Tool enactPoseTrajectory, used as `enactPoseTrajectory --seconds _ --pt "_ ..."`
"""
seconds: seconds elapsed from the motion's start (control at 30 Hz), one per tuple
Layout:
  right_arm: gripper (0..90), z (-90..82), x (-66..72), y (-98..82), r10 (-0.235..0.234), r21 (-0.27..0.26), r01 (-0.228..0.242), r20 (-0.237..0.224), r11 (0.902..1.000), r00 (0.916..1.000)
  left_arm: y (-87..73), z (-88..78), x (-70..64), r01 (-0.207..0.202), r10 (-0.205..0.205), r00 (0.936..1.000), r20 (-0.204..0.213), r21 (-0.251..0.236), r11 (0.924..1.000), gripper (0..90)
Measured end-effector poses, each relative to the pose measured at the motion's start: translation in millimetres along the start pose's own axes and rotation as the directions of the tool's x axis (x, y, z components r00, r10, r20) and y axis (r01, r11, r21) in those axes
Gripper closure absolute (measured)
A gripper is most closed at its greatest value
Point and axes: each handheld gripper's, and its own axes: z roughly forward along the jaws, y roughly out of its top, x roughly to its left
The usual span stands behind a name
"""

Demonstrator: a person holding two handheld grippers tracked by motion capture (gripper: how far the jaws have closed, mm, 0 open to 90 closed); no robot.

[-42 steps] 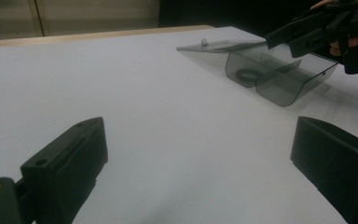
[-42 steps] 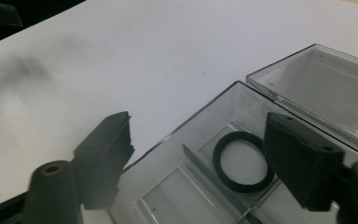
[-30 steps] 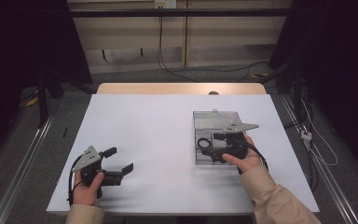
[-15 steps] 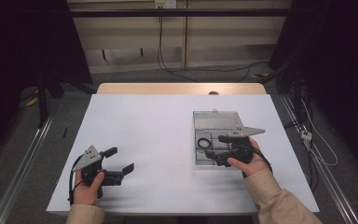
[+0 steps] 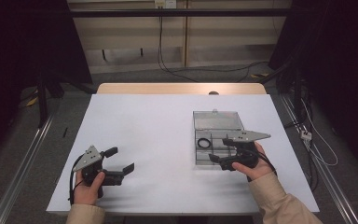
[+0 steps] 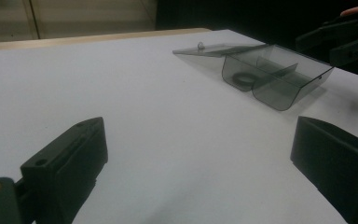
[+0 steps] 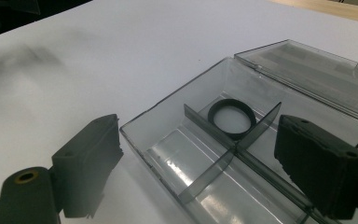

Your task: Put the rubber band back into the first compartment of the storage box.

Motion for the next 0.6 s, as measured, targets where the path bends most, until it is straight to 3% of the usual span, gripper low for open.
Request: enactPoseTrajectory --seconds 0.6 --pt "14.5 -22.5 -7.0 -12.4 -0.006 -0.014 0.007 0.041 0.9999 0.9991 0.1 0.0 -0.5 -0.002 0.002 1.0 -0.001 0.001 1.0 3.5"
